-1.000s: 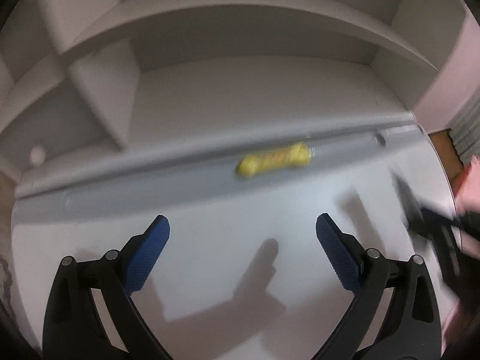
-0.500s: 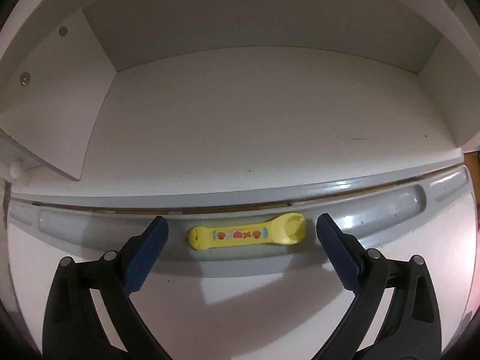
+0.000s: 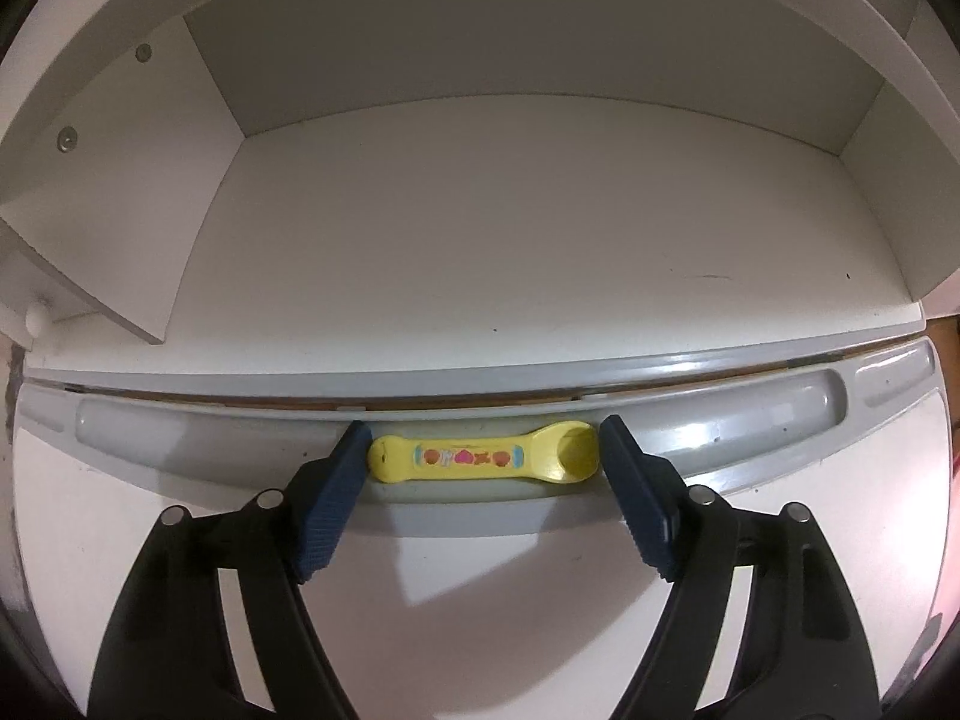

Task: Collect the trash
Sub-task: 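Return to the desk and grasp the white tube with the right tool, then grasp the yellow spoon toy with the left tool while the right holds the tube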

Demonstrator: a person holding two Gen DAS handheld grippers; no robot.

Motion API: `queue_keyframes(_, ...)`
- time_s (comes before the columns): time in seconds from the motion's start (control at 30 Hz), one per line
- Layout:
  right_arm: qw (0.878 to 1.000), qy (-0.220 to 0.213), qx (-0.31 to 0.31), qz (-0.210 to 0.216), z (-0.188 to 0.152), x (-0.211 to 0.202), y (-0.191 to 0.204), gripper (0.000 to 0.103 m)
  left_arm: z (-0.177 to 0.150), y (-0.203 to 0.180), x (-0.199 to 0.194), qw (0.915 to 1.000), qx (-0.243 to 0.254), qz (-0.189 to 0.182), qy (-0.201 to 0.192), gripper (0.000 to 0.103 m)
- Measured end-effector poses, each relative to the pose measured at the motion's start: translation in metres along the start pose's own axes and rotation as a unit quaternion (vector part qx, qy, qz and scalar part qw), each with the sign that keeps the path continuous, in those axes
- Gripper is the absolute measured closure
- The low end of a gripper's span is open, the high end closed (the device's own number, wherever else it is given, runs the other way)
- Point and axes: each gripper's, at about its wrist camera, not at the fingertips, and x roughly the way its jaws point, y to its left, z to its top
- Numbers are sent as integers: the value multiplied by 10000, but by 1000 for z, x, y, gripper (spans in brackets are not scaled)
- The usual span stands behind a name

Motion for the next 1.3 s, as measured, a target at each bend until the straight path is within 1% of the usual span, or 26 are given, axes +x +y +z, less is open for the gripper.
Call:
queue_keyframes(0.03,10000,-8,-18,-6,0,0,1,86,0,0,-4,9999,-75,-29,-77,39)
queue_keyframes(0.07,10000,-17,-31,-16,0,-1,3,86,-2,1,-12,9998,-98,14,-192,43)
queue_keyframes(0.1,10000,-23,-41,-21,0,-2,3,86,-2,3,-19,9995,-114,9,-292,72)
queue_keyframes(0.13,10000,-28,-62,-23,1,-2,3,86,1,4,-24,9995,-139,15,-282,89)
queue_keyframes(0.17,10000,-35,-64,-32,1,-3,4,86,3,6,-25,9995,-203,-135,-189,89)
queue_keyframes(0.2,10000,-40,-70,-27,2,-3,4,86,3,7,-24,9994,-246,-217,-118,92)
queue_keyframes(0.3,9999,-78,-115,-1,3,-6,7,86,0,8,-20,9997,-127,-218,-54,93)
queue_keyframes(0.37,9999,-86,-140,0,3,-7,8,86,-3,17,-11,9989,-236,-389,88,88)
queue_keyframes(0.4,9999,-80,-140,1,3,-6,9,86,-2,17,-11,9988,-212,-432,62,78)
queue_keyframes(0.43,9999,-60,-153,3,3,-6,9,86,-1,16,-12,9988,-187,-445,74,52)
queue_keyframes(0.5,9998,-35,-179,3,3,-4,9,86,3,15,-14,9982,-271,-541,7,21)
queue_keyframes(0.53,9998,-19,-182,7,2,-3,10,86,4,11,-18,9983,-258,-503,-105,21)
queue_keyframes(0.57,9998,-14,-180,6,2,-2,9,86,5,11,-19,9986,-199,-483,-109,21)
queue_keyframes(0.6,9998,-14,-180,9,1,-2,9,86,6,6,-19,9986,-146,-493,-74,19)
queue_keyframes(0.73,9999,6,-134,30,1,0,4,86,13,-13,-15,9986,-24,-531,45,18)
queue_keyframes(0.87,10000,10,-80,23,-1,0,-2,86,16,-51,-13,9983,89,-579,57,16)
queue_keyframes(0.97,10000,2,-36,10,-4,-3,-6,86,23,-70,-10,9982,102,-575,100,15)
queue_keyframes(1.0,10000,-1,-12,1,-5,-3,-8,86,18,-69,-4,9982,101,-575,110,15)
queue_keyframes(1.2,9999,-18,128,-41,-13,-8,-21,86,32,-94,9,9987,34,-482,175,14)
queue_keyframes(1.3,9998,-38,166,-57,-16,-11,-25,86,33,-93,11,9993,34,-368,98,13)
